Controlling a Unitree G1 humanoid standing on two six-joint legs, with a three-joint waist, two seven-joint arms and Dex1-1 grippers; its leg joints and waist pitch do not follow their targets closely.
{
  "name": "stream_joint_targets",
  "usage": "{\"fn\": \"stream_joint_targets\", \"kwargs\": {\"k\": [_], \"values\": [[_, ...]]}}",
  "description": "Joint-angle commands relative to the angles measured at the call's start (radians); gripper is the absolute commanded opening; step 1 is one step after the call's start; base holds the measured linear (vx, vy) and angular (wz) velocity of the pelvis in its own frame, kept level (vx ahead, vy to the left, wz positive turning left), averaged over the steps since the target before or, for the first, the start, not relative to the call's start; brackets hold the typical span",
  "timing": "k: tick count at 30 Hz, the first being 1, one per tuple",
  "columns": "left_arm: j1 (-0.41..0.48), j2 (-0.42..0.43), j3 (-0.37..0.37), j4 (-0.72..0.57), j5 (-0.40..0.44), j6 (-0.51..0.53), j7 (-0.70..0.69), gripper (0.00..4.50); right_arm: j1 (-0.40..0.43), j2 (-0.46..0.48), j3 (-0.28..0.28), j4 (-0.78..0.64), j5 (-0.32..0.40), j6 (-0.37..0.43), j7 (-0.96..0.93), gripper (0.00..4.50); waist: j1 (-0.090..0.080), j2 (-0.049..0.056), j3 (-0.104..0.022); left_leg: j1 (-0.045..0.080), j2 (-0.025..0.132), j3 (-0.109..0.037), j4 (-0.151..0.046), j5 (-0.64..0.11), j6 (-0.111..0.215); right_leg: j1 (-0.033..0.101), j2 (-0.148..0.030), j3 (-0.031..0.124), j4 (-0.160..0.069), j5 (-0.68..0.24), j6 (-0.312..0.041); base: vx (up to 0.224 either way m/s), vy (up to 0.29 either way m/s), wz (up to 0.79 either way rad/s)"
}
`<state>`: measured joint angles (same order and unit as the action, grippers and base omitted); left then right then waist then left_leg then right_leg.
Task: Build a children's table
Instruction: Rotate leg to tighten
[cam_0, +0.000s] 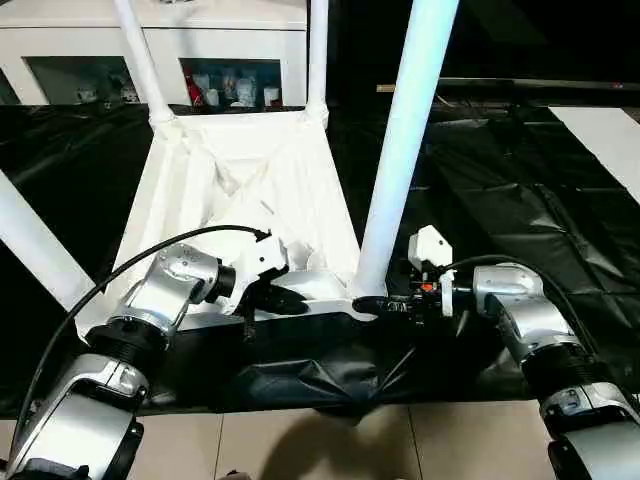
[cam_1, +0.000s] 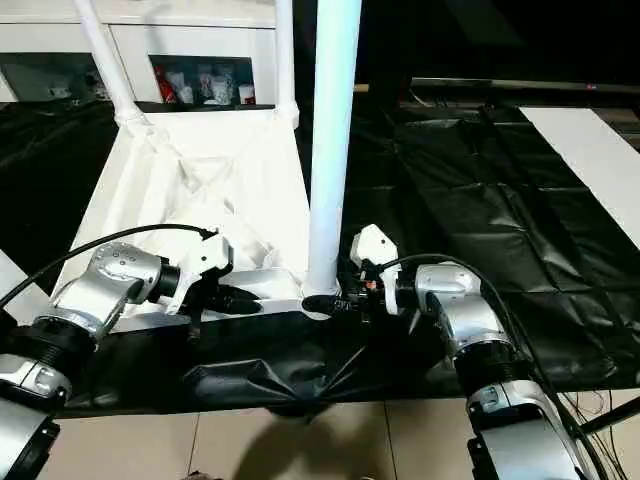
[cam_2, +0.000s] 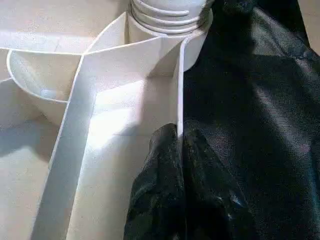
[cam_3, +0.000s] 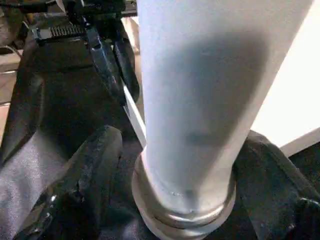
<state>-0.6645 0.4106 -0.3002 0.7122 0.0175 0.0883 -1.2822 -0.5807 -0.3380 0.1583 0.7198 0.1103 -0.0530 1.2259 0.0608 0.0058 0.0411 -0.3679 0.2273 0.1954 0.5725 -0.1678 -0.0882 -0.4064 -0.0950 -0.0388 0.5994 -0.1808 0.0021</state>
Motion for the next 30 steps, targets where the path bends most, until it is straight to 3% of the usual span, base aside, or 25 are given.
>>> {"fn": "stream_joint_targets", "kwargs": {"k": [1, 4, 6, 14, 26, 30], "values": [[0.018, -0.001, -0.02, 0.019, 0.022, 0.013, -0.003, 0.0, 0.02, -0.004, 0.028, 0.034, -0.029, 0.023, -0.003, 3.67, 0.0, -0.004, -0.066, 0.012, -0.002, 0.007, -0.052, -0.187, 0.068, 0.052, -0.022, 0.017, -0.05, -0.079, -0.268, 0.0, 0.0, 0.0], [0.017, -0.002, -0.019, 0.021, 0.022, 0.013, -0.001, 0.0, 0.02, -0.003, 0.025, 0.037, -0.027, 0.028, -0.004, 3.78, 0.0, -0.002, -0.066, 0.011, -0.003, 0.007, -0.051, -0.185, 0.067, 0.052, -0.021, 0.017, -0.049, -0.067, -0.274, 0.0, 0.0, 0.0], [0.015, -0.002, -0.019, 0.021, 0.021, 0.013, 0.0, 0.0, 0.02, -0.003, 0.026, 0.041, -0.034, 0.012, -0.02, 4.09, -0.001, -0.002, -0.066, 0.011, -0.003, 0.007, -0.051, -0.181, 0.068, 0.052, -0.02, 0.016, -0.048, -0.056, -0.276, 0.0, 0.0, 0.0], [0.016, 0.009, -0.017, 0.015, 0.021, 0.013, -0.003, 0.0, -0.003, 0.023, 0.009, 0.079, -0.024, -0.005, -0.044, 4.09, 0.0, -0.003, -0.064, 0.011, -0.002, 0.006, -0.053, -0.204, 0.062, 0.051, -0.022, 0.017, -0.05, -0.089, -0.273, 0.0, 0.0, 0.0], [0.038, 0.014, -0.024, -0.002, 0.013, 0.027, -0.024, 0.0, 0.027, 0.024, -0.005, 0.053, 0.006, -0.003, -0.005, 2.95, -0.001, 0.001, -0.065, 0.012, -0.001, 0.006, -0.053, -0.204, 0.064, 0.052, -0.022, 0.016, -0.049, -0.071, -0.279, 0.0, 0.0, 0.0], [0.047, 0.014, -0.024, -0.017, 0.009, 0.038, -0.023, 0.0, 0.032, 0.033, -0.009, 0.06, 0.011, -0.005, -0.01, 2.82, -0.001, 0.003, -0.065, 0.012, -0.001, 0.006, -0.054, -0.214, 0.061, 0.051, -0.021, 0.016, -0.05, -0.077, -0.28, 0.0, 0.0, 0.0]]}}
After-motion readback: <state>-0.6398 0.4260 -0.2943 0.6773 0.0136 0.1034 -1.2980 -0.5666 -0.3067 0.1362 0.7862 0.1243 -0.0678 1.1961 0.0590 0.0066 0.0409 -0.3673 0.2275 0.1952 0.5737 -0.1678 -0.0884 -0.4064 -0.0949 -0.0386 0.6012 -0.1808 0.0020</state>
